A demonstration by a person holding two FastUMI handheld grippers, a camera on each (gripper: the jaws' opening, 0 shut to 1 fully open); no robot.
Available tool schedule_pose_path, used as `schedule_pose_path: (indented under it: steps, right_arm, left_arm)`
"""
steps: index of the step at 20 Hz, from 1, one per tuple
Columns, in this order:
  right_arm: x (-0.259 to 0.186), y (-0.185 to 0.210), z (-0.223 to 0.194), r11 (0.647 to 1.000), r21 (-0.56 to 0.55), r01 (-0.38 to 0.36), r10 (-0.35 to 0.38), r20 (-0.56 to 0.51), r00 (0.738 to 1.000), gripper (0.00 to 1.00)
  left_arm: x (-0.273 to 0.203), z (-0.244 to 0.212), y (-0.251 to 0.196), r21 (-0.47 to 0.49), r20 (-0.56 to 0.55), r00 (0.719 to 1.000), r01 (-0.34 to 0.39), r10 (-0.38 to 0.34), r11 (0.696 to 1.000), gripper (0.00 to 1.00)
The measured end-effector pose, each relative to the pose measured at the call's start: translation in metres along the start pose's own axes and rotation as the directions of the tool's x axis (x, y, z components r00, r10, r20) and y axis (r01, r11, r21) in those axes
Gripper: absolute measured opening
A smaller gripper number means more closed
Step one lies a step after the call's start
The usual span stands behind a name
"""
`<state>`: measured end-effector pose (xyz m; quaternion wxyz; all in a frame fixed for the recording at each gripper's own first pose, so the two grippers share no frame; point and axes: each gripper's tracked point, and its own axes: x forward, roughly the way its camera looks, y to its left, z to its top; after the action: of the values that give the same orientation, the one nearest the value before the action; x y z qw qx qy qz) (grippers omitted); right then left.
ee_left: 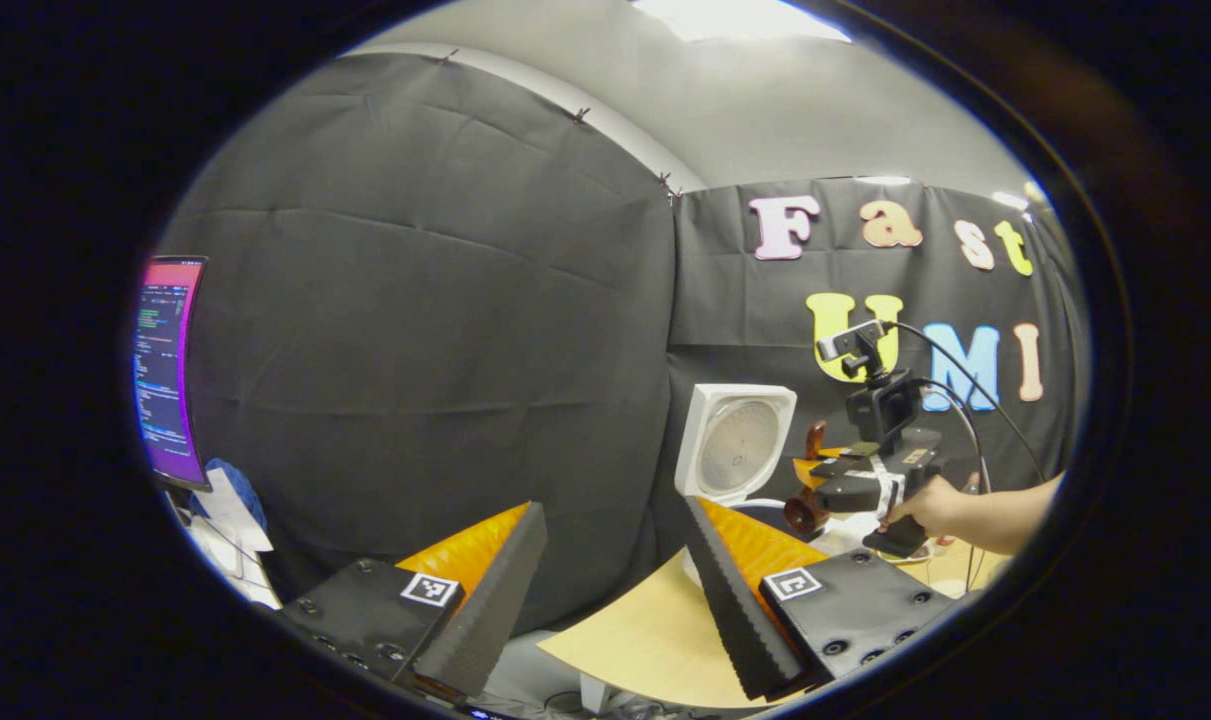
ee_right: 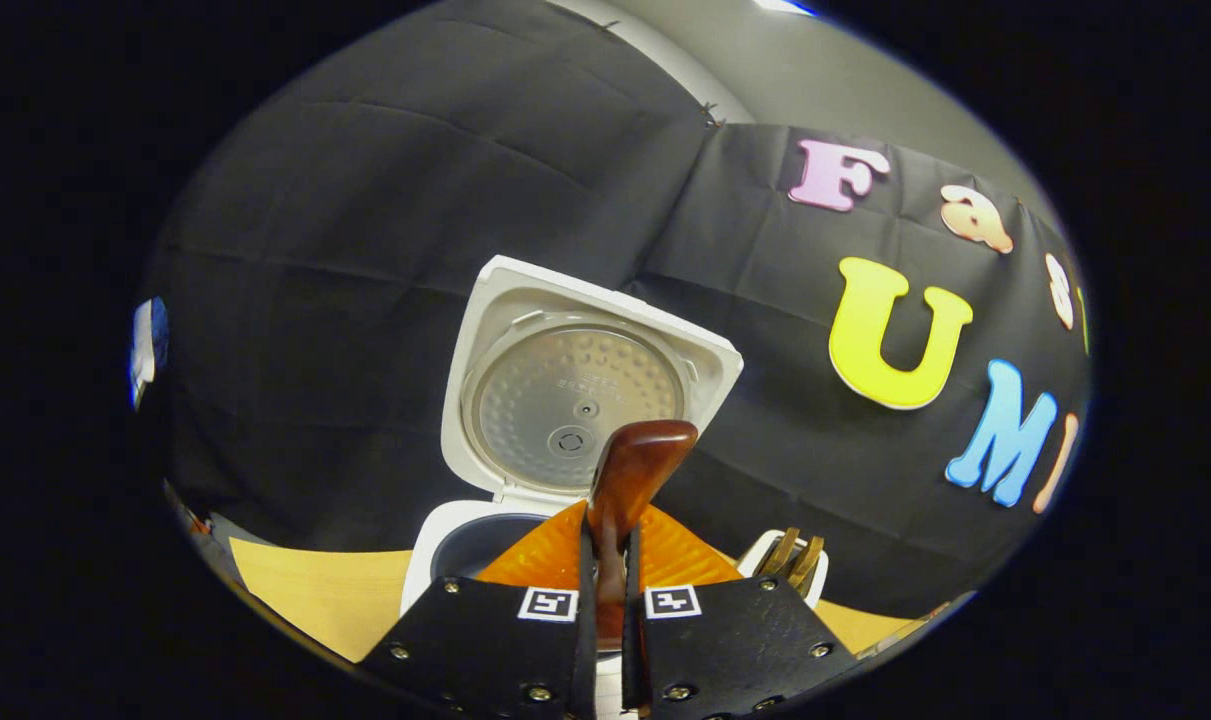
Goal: Close the left gripper, press the button to open the rice cooker; take a wooden spoon from the chopstick holder with the right hand, scoop a spoonful of rice and pour it into the rice cooker, then put the wooden spoon back into the chopstick holder.
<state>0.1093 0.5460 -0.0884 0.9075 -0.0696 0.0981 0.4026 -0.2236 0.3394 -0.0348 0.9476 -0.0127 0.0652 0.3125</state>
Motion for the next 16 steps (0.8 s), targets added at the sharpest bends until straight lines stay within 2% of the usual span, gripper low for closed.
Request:
schedule_pose_path:
  steps: [2,4,6,8,9,10,11,12,13,16]
  right_arm:
    - [-0.003,-0.008,0.0,0.991,0.136,-0.007,0.009,-0.011,1.0,0.1]
    - [-0.009,-0.015,0.0,0.952,0.304,-0.025,0.033,-0.024,0.999,0.1]
    - [-0.015,-0.026,0.0,0.872,0.489,-0.031,0.056,-0.036,0.998,0.1]
    - [-0.022,-0.043,0.004,0.768,0.64,-0.034,0.071,-0.031,0.997,0.1]
    - [-0.028,-0.052,0.006,0.723,0.69,-0.035,0.069,-0.022,0.997,0.1]
    - [-0.032,-0.061,0.009,0.688,0.725,-0.032,0.063,-0.016,0.998,0.1]
    - [-0.038,-0.071,0.01,0.662,0.749,-0.027,0.055,-0.012,0.998,0.1]
    - [-0.045,-0.08,0.012,0.64,0.768,-0.026,0.048,-0.006,0.999,0.1]
    - [-0.053,-0.089,0.012,0.621,0.784,-0.025,0.044,-0.002,0.999,0.1]
    - [-0.072,-0.116,0.009,0.563,0.826,-0.015,0.02,0.005,1.0,0.1]
  left_arm:
    - [-0.001,0.001,-0.001,0.004,0.004,1.0,0.007,-0.007,1.0,0.95]
    - [0.002,0.002,-0.005,0.011,0.0,1.0,0.013,-0.013,1.0,0.92]
    - [0.004,0.001,-0.009,0.007,-0.002,1.0,0.025,-0.025,1.0,0.95]
    - [0.007,0.004,-0.018,0.005,0.0,0.999,0.045,-0.045,0.999,0.95]
    - [0.009,0.006,-0.023,0.008,0.003,0.998,0.056,-0.056,0.998,0.92]
    - [0.012,0.007,-0.029,0.011,0.007,0.998,0.069,-0.069,0.998,0.99]
    - [0.014,0.008,-0.035,0.013,0.011,0.996,0.083,-0.083,0.996,0.95]
    - [0.017,0.01,-0.042,0.013,0.016,0.995,0.098,-0.098,0.995,0.95]
    - [0.025,0.013,-0.049,0.01,0.021,0.993,0.115,-0.115,0.993,0.91]
    - [0.035,0.024,-0.07,-0.004,0.04,0.987,0.158,-0.158,0.987,0.91]
